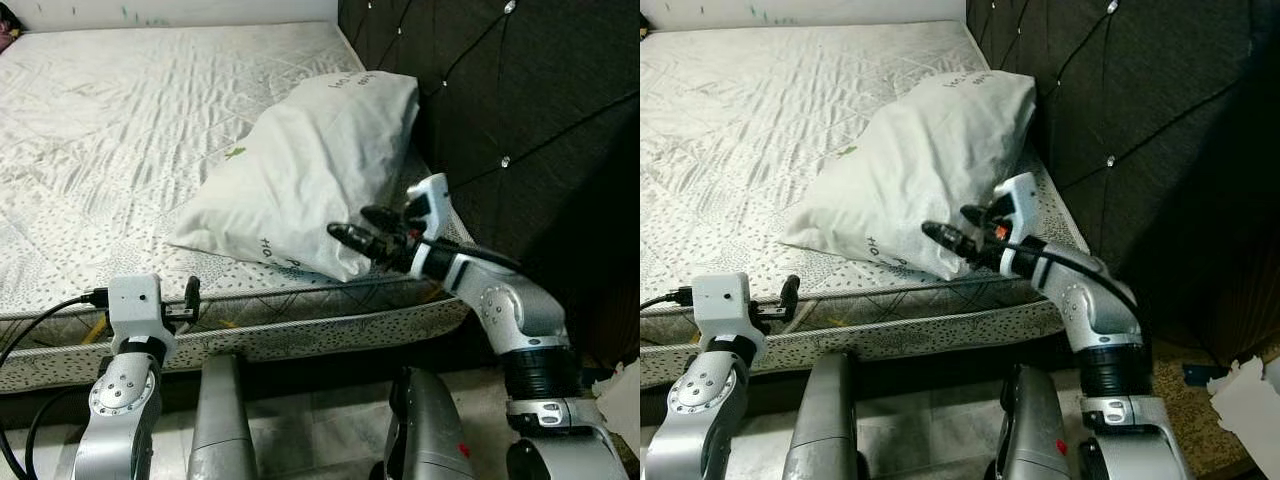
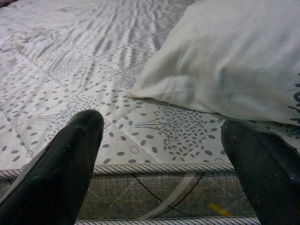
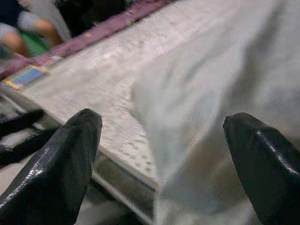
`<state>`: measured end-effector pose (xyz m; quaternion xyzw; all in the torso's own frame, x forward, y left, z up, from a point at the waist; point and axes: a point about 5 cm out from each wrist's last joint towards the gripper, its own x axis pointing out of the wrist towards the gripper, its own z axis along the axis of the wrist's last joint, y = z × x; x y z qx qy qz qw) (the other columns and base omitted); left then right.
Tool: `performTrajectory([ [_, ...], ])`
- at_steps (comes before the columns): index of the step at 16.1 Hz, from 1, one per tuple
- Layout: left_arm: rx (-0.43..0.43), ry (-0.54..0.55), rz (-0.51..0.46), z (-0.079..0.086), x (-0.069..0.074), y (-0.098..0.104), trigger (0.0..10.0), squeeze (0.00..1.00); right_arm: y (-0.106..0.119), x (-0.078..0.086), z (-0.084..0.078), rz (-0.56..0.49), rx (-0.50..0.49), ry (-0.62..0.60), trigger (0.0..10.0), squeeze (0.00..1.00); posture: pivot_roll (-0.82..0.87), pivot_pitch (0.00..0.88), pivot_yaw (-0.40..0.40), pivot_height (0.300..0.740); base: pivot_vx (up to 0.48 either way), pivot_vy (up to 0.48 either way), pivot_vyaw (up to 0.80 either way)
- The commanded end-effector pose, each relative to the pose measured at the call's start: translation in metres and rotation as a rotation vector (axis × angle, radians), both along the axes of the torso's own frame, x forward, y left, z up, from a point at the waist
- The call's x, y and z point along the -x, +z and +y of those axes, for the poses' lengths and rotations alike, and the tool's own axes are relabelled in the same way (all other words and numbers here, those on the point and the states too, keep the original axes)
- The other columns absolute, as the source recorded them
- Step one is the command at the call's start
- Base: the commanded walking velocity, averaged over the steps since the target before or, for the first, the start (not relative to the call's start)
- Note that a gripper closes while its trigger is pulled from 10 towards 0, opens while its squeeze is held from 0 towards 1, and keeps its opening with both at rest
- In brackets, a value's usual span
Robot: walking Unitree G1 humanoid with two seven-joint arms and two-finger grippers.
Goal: Clean up the room
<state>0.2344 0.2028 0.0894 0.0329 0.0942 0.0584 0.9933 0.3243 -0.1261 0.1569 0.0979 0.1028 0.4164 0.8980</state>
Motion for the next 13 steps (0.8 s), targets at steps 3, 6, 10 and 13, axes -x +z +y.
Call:
performTrajectory([
  [3,0.002,-0.026,-0.011,-0.002,-0.006,0.004,10.0,0.0,-0.045,-0.004,0.001,0.074,0.291,-0.146,10.0,0.0,0.19,0.0,0.017,0.499,0.0,0.0,0.0],
  [6,0.0,-0.022,-0.008,-0.001,-0.004,0.004,10.0,0.0,-0.049,0.004,0.017,0.091,0.29,-0.167,10.0,0.0,0.2,0.0,0.014,0.499,0.0,0.0,0.0],
  [10,0.001,-0.029,-0.006,-0.002,-0.004,0.002,10.0,0.0,-0.058,0.008,0.036,0.093,0.295,-0.251,10.0,0.0,0.2,0.0,0.007,0.499,0.0,0.0,0.0],
  [13,0.003,-0.031,-0.004,-0.003,-0.004,0.002,10.0,0.0,-0.052,0.0,0.035,0.092,0.222,-0.418,10.0,0.0,0.2,0.0,0.008,0.499,0.0,0.0,0.0],
])
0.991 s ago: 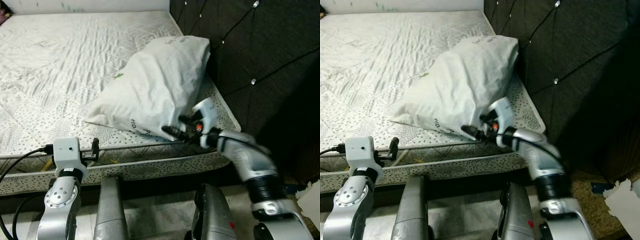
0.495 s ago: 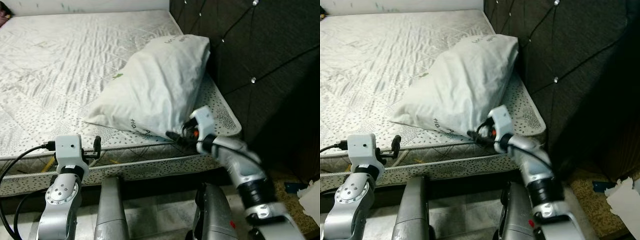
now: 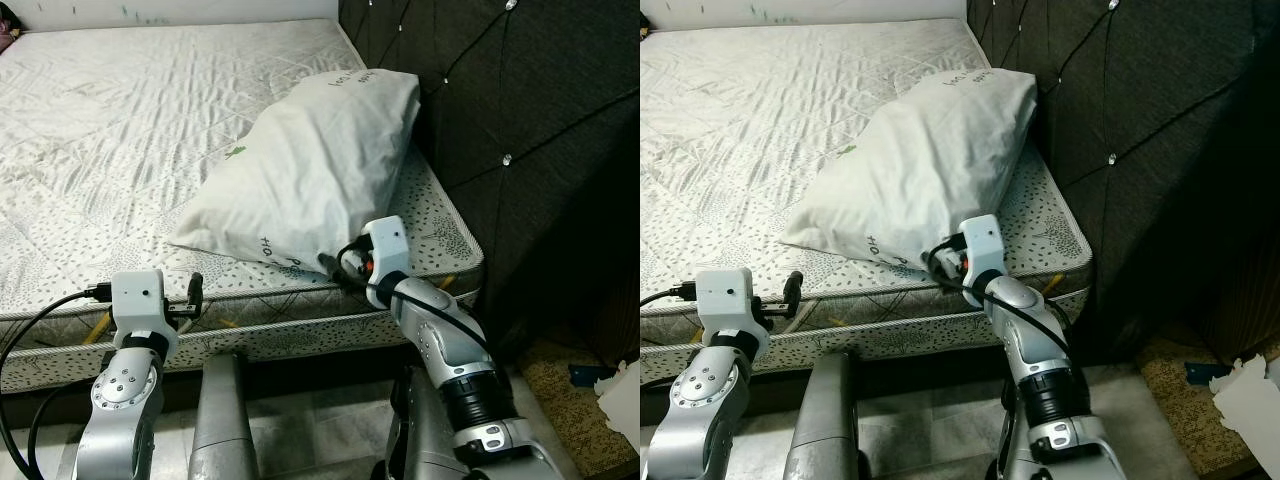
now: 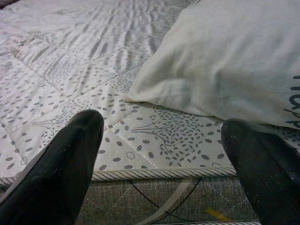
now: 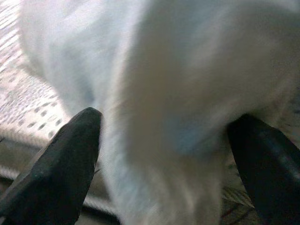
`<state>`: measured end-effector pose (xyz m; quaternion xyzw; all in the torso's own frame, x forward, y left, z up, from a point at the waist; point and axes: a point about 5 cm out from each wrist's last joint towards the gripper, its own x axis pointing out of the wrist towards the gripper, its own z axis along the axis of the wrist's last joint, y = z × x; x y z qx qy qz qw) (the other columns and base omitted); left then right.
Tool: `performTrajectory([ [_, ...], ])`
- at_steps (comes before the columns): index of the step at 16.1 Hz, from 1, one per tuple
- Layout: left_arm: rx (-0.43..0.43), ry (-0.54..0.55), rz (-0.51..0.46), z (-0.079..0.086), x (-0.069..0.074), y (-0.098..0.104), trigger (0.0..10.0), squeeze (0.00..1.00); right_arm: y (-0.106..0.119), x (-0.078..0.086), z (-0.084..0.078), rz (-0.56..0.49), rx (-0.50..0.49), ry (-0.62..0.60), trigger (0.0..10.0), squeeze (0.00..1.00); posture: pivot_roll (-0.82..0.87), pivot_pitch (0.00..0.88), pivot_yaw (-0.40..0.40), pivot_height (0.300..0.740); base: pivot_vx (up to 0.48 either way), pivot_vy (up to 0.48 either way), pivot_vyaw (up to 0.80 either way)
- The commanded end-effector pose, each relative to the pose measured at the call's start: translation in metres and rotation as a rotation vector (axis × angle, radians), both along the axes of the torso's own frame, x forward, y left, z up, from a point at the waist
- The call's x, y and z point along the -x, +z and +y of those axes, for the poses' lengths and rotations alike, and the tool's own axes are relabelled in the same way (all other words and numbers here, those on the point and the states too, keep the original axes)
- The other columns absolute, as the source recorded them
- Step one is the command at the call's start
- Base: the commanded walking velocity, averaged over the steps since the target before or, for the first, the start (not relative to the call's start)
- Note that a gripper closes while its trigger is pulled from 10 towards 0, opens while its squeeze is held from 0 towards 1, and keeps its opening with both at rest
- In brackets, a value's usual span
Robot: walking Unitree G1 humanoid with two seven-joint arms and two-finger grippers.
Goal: Clean up the room
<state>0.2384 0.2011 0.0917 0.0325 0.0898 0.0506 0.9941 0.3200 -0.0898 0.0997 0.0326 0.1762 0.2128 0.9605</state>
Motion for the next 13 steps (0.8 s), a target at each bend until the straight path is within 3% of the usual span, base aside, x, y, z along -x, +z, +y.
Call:
performTrajectory([
  [1,0.002,-0.017,0.005,-0.001,-0.001,-0.001,10.0,0.0,0.005,-0.006,-0.002,-0.006,-0.033,-0.055,10.0,0.0,0.2,0.0,0.007,0.499,0.0,0.0,0.0],
  [2,0.003,-0.017,0.006,-0.002,-0.001,-0.001,10.0,0.0,0.005,-0.008,-0.002,-0.008,-0.032,-0.076,10.0,0.0,0.2,0.0,0.006,0.499,0.0,0.0,0.0],
  [3,0.004,-0.017,0.005,-0.002,-0.001,-0.001,10.0,0.0,0.006,-0.009,-0.003,-0.008,-0.045,-0.102,8.4,0.0,0.2,0.0,0.006,0.499,0.0,0.0,0.0],
  [4,0.003,-0.018,0.006,-0.002,-0.001,-0.001,10.0,0.0,0.011,-0.01,0.0,-0.021,-0.119,-0.096,0.0,0.0,0.2,0.0,0.006,0.499,0.0,0.0,0.0],
  [7,0.003,-0.02,0.005,-0.003,-0.002,-0.001,10.0,0.0,0.021,-0.018,0.007,-0.086,-0.12,-0.125,0.0,0.0,0.2,0.0,0.002,0.499,0.0,0.0,0.0],
  [13,0.009,-0.016,0.005,-0.003,-0.001,0.0,10.0,0.0,0.018,-0.019,0.006,-0.077,-0.118,-0.127,0.0,0.0,0.21,0.0,-0.005,0.499,0.0,0.0,0.0],
])
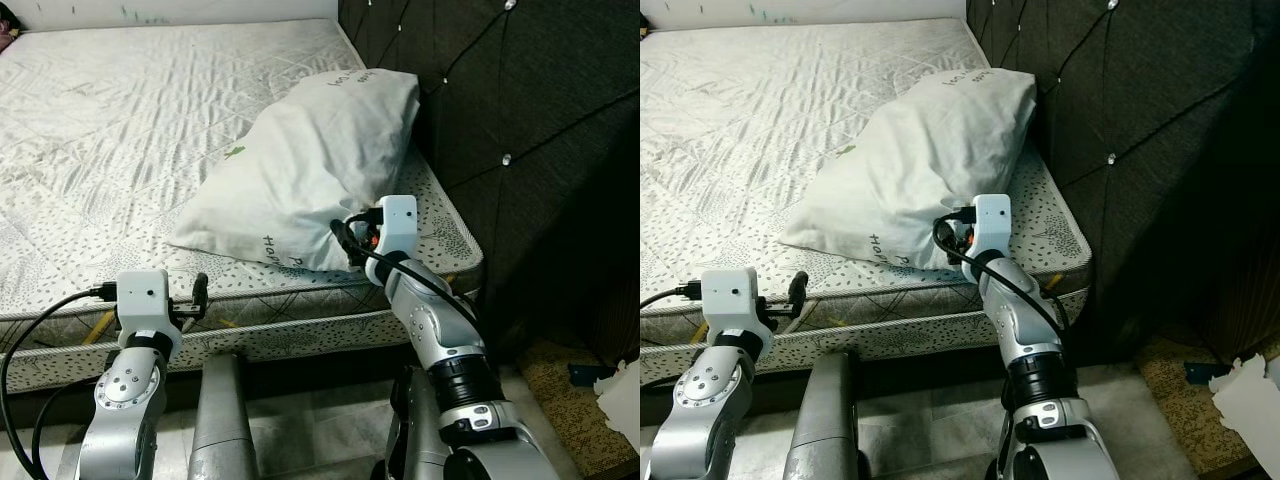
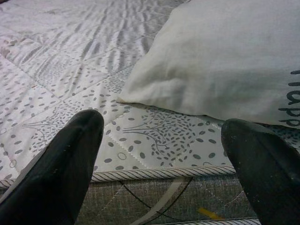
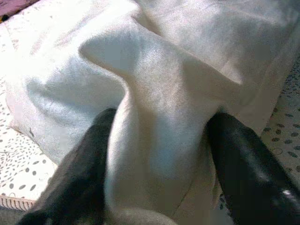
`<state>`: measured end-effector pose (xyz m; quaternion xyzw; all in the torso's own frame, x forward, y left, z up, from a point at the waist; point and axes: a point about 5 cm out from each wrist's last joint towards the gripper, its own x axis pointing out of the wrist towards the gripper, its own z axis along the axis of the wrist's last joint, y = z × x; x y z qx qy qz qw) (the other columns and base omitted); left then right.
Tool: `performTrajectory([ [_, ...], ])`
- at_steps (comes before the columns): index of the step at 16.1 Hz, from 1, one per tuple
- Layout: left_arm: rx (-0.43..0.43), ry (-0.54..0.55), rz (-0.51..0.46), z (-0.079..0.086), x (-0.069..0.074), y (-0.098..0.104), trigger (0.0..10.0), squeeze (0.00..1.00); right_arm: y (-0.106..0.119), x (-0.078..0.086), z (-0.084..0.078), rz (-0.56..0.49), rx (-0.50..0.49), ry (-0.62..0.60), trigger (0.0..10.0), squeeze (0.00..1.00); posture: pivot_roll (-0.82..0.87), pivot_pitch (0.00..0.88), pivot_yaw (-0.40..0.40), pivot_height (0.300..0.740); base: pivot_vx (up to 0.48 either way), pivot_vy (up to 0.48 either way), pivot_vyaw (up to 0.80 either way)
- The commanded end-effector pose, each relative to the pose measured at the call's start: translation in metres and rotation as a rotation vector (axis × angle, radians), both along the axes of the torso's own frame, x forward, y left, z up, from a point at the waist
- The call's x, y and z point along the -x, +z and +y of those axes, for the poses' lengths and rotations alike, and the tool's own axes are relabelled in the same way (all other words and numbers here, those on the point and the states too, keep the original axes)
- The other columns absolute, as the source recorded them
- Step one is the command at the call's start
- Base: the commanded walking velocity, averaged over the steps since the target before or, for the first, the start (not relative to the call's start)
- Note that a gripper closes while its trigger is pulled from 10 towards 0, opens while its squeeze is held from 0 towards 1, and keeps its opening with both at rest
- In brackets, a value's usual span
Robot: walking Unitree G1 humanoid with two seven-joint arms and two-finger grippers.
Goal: Clean up the room
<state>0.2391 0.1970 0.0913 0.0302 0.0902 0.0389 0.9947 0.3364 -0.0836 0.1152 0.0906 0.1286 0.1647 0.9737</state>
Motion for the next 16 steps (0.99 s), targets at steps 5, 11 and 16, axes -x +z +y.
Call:
performTrajectory([
  [5,0.007,0.0,0.007,-0.002,-0.003,-0.001,10.0,0.0,0.005,-0.01,0.005,-0.024,-0.016,-0.012,0.0,0.0,0.2,0.0,-0.009,0.499,0.0,0.0,0.0],
  [11,0.006,-0.005,0.007,-0.006,-0.003,-0.002,10.0,0.0,-0.014,-0.001,0.03,0.097,-0.015,0.142,0.0,0.0,0.2,0.0,-0.025,0.499,0.0,0.0,0.0],
  [16,0.018,0.001,0.014,-0.008,-0.004,-0.006,10.0,0.0,0.007,-0.033,-0.007,0.017,0.111,0.1,0.0,0.0,0.19,0.0,-0.032,0.499,0.0,0.0,0.0],
])
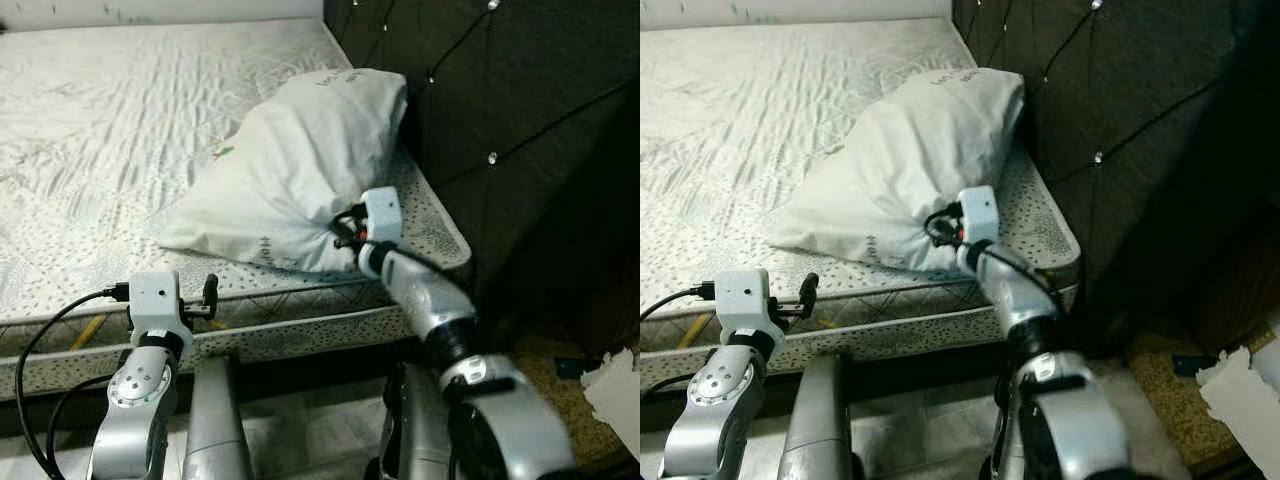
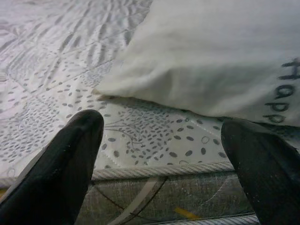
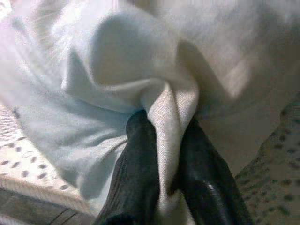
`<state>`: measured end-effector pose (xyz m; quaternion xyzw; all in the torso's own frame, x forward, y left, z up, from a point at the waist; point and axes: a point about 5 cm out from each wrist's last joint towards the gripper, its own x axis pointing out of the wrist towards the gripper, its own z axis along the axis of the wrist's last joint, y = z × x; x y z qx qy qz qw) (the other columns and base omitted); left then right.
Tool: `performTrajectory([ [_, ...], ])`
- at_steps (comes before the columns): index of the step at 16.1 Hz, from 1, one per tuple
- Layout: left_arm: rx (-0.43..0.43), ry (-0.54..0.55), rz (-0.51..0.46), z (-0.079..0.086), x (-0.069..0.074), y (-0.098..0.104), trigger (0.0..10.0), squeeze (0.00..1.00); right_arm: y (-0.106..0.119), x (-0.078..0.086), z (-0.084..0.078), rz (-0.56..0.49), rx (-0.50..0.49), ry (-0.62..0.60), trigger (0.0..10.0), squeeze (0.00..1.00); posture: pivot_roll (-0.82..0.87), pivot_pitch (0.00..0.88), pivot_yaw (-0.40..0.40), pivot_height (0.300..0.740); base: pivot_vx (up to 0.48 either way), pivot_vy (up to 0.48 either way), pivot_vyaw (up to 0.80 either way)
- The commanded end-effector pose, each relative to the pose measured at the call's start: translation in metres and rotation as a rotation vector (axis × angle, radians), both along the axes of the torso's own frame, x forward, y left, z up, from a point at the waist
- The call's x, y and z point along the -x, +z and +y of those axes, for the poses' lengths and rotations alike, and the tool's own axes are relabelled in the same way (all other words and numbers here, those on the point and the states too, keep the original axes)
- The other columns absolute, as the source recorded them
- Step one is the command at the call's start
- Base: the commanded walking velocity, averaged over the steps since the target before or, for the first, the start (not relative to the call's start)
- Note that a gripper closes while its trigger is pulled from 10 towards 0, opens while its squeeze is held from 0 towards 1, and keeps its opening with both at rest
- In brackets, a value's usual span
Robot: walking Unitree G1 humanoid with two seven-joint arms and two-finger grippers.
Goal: Clean up the room
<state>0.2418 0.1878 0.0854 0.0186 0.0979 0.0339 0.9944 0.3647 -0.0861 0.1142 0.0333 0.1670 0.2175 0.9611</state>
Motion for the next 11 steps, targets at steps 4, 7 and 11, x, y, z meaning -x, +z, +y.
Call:
performTrajectory([
  [4,-0.008,0.0,0.0,0.0,-0.003,-0.001,10.0,0.0,0.048,-0.033,-0.055,-0.184,0.118,-0.139,0.0,0.0,0.19,0.0,-0.014,0.499,0.0,0.0,0.0],
  [7,-0.017,-0.012,-0.001,0.001,-0.007,-0.001,10.0,0.0,0.082,-0.044,-0.104,-0.269,0.205,-0.301,0.0,0.0,0.17,0.0,-0.002,0.499,0.0,0.0,0.0],
  [11,-0.029,-0.016,-0.01,0.002,-0.01,-0.001,10.0,0.0,0.117,-0.041,-0.162,-0.413,0.273,-0.519,0.0,0.0,0.15,0.0,0.006,0.499,0.0,0.0,0.0],
])
